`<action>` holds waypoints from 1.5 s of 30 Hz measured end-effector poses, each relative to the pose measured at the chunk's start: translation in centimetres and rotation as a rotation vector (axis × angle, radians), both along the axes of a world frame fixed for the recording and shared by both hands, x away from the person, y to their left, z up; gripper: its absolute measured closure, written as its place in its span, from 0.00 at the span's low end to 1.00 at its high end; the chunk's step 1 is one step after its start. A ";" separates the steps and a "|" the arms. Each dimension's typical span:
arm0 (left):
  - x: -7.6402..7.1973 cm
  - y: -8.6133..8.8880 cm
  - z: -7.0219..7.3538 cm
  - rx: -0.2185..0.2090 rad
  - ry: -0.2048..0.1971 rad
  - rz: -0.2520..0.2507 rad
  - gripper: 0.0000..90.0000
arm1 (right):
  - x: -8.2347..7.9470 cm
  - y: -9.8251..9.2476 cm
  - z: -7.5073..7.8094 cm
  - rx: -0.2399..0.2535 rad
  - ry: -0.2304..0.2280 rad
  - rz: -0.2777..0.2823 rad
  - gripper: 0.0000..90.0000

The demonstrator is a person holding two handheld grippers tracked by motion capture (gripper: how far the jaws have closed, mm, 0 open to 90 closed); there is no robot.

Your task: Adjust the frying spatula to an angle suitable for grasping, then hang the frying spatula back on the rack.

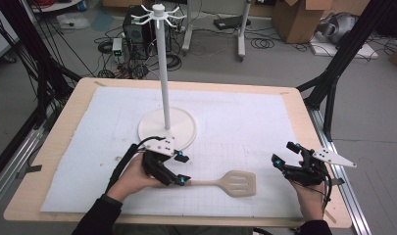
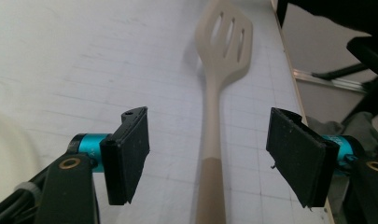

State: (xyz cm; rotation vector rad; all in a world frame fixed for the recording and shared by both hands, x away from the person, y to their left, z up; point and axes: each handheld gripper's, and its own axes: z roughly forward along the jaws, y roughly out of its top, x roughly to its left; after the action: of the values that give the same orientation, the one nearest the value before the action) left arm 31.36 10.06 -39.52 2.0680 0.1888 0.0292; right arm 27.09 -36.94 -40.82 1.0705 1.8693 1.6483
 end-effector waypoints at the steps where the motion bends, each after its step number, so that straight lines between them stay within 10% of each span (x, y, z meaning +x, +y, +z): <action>1: -0.3 0.9 0.3 -0.031 -0.023 0.023 0.32 | 0.0 0.1 0.0 -0.004 0.002 0.006 0.13; 6: -1.5 5.5 0.2 -0.170 -0.121 0.092 0.26 | 0.2 1.5 0.1 -0.031 0.008 0.059 0.13; 14: -2.6 10.0 -0.6 -0.266 -0.106 0.160 0.21 | 0.5 3.2 0.3 -0.062 0.002 0.150 0.12; 45: -3.6 14.2 -1.5 -0.321 -0.028 0.273 0.11 | 1.0 5.8 0.7 -0.102 -0.024 0.286 0.12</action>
State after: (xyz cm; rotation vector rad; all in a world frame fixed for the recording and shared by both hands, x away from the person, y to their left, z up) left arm 27.72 24.26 -41.05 1.7096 0.4298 0.1832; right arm 28.04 -31.19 -40.14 0.7672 2.1451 1.6848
